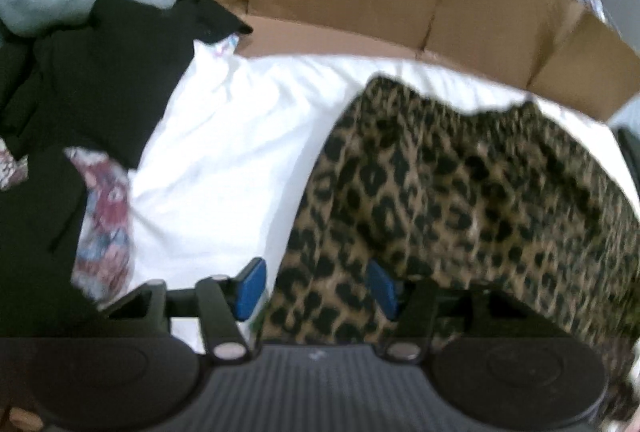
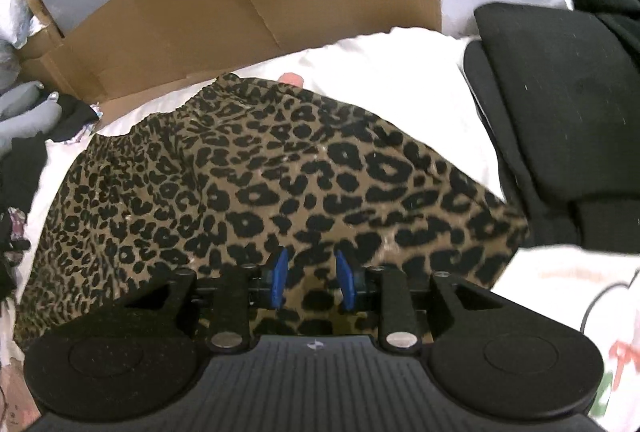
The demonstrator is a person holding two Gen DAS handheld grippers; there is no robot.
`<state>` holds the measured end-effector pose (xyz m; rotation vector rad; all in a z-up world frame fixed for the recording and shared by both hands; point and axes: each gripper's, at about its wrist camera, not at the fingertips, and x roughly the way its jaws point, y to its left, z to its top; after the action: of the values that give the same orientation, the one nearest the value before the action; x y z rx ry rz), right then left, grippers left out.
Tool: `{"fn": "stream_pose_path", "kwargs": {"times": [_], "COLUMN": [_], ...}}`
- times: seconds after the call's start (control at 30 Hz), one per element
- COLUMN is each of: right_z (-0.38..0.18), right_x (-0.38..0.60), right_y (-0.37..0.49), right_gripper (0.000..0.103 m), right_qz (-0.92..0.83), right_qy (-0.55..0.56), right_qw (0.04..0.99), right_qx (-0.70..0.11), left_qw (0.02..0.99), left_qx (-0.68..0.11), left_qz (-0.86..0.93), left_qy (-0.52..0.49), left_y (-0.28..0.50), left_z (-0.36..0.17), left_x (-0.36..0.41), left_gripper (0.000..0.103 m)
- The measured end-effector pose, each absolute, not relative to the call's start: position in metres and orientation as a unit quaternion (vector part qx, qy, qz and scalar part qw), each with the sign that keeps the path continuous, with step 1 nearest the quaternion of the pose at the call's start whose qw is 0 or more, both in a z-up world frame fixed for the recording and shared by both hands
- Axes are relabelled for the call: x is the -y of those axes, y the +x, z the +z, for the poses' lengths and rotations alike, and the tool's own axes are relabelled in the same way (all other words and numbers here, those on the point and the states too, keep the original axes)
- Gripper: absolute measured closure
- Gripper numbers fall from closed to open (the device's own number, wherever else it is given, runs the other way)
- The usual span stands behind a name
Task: Fold clothes
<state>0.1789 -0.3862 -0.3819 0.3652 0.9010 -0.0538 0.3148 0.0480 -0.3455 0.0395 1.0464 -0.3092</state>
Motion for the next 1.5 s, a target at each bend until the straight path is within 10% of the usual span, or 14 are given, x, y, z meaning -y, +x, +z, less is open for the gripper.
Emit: {"fn": "stream_pose_path", "kwargs": {"times": [1.5], "right_z": [-0.397], "right_x": [0.321], "right_y": [0.359], "right_gripper": [0.074], "right_qz": [0.019], "right_qy": [0.073], "right_qw": [0.913], "right_qx": [-0.401], "left_qw": [0.864], "left_qx": [-0.445], "left_qz": [-0.233], "left_qy": [0.038], "left_y": [0.376], "left_z": [-0.372], "left_x": [0.062], "left_gripper": [0.070]}}
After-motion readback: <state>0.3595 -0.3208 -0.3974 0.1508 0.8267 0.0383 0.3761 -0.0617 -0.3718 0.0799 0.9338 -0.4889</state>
